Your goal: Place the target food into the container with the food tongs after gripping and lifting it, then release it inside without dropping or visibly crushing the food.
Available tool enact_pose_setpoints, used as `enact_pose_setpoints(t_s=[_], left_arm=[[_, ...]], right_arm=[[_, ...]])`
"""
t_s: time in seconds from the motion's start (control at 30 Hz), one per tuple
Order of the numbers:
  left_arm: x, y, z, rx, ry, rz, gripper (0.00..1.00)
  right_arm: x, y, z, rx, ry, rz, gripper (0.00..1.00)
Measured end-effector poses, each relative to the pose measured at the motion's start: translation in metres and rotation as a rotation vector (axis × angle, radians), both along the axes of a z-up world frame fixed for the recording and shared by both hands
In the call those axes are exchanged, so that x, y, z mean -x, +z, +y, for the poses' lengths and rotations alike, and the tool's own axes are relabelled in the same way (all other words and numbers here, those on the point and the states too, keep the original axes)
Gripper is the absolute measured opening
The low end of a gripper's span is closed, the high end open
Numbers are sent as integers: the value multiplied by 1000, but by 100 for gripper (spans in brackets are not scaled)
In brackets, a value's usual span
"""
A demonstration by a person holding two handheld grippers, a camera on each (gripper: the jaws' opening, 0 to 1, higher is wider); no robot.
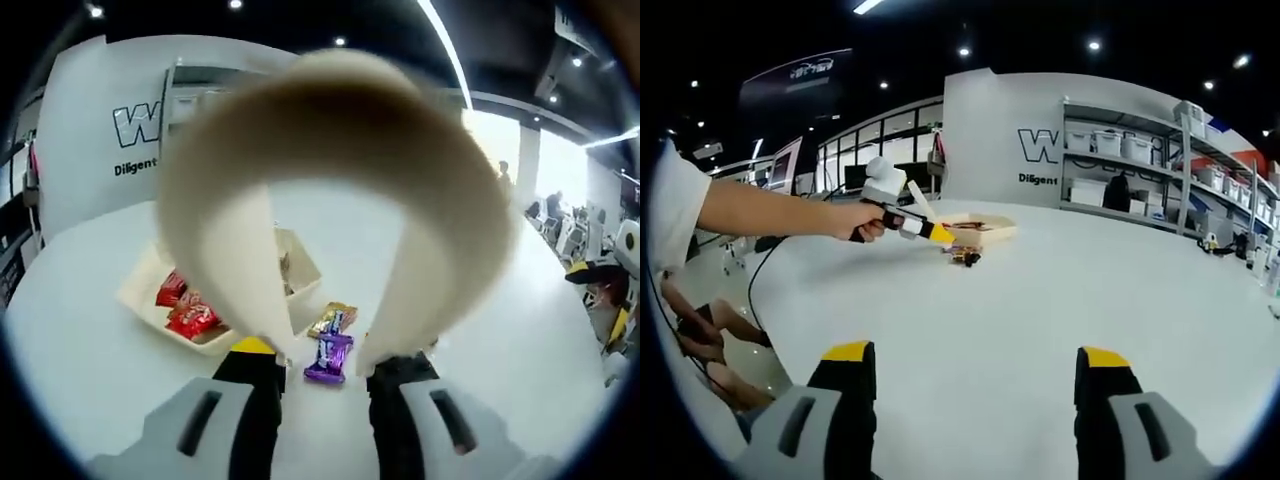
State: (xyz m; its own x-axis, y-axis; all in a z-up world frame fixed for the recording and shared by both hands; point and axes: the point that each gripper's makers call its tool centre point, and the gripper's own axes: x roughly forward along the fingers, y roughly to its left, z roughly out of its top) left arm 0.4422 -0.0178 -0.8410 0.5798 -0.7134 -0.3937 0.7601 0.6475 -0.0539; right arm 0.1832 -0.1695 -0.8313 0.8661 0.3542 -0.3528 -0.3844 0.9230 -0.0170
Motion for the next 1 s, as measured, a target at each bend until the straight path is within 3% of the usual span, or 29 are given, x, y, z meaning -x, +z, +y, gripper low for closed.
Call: enact_pose_setpoints(t_s=[0.27,1.0], left_arm=[[-2,-12,-1,-23,-4,17,30],[-1,-11,-4,7,-11,23,29]], right_arm=[[0,1,-7,6,-13,-1,80],[1,-6,-7,14,-11,16,78]])
